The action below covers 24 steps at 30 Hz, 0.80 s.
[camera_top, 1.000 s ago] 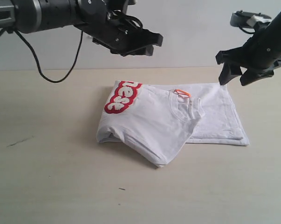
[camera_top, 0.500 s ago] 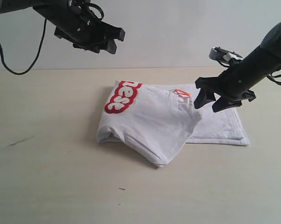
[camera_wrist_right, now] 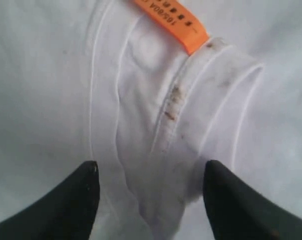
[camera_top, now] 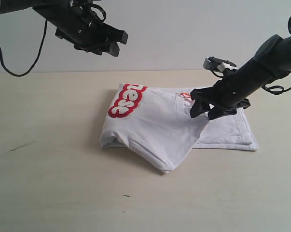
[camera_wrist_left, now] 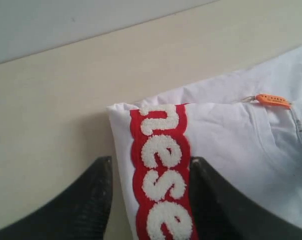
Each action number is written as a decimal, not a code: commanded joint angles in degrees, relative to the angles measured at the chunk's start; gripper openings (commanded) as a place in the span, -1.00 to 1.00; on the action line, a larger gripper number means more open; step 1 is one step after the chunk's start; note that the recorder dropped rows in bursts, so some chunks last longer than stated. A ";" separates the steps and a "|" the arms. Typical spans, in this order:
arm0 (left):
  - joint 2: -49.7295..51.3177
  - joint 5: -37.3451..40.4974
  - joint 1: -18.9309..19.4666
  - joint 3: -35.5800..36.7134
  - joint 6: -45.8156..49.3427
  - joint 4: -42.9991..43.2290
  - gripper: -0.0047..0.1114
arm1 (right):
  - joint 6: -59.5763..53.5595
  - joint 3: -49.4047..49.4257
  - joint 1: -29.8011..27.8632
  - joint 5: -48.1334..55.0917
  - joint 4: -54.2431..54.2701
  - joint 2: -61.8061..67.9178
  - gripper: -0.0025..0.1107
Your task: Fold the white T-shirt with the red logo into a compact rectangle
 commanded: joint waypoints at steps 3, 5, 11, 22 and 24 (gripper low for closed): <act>-0.50 0.02 0.11 -0.27 0.19 0.26 -0.11 | 1.16 0.26 0.06 -1.65 -2.65 0.12 0.09; -0.50 0.01 0.11 -0.27 0.29 0.26 -0.11 | 4.57 -0.16 0.06 -2.18 -6.57 0.12 0.09; -0.41 -0.38 0.11 -0.27 0.65 0.26 -0.11 | 5.22 -0.16 1.28 -2.19 -5.90 0.40 0.09; 0.61 1.25 0.11 -0.18 0.65 0.46 -0.11 | 3.84 -0.16 2.66 -3.50 -3.74 2.78 -0.02; 0.82 1.36 0.11 -0.18 0.65 0.58 -0.11 | 3.84 -0.40 2.66 -3.72 -3.74 2.49 -0.07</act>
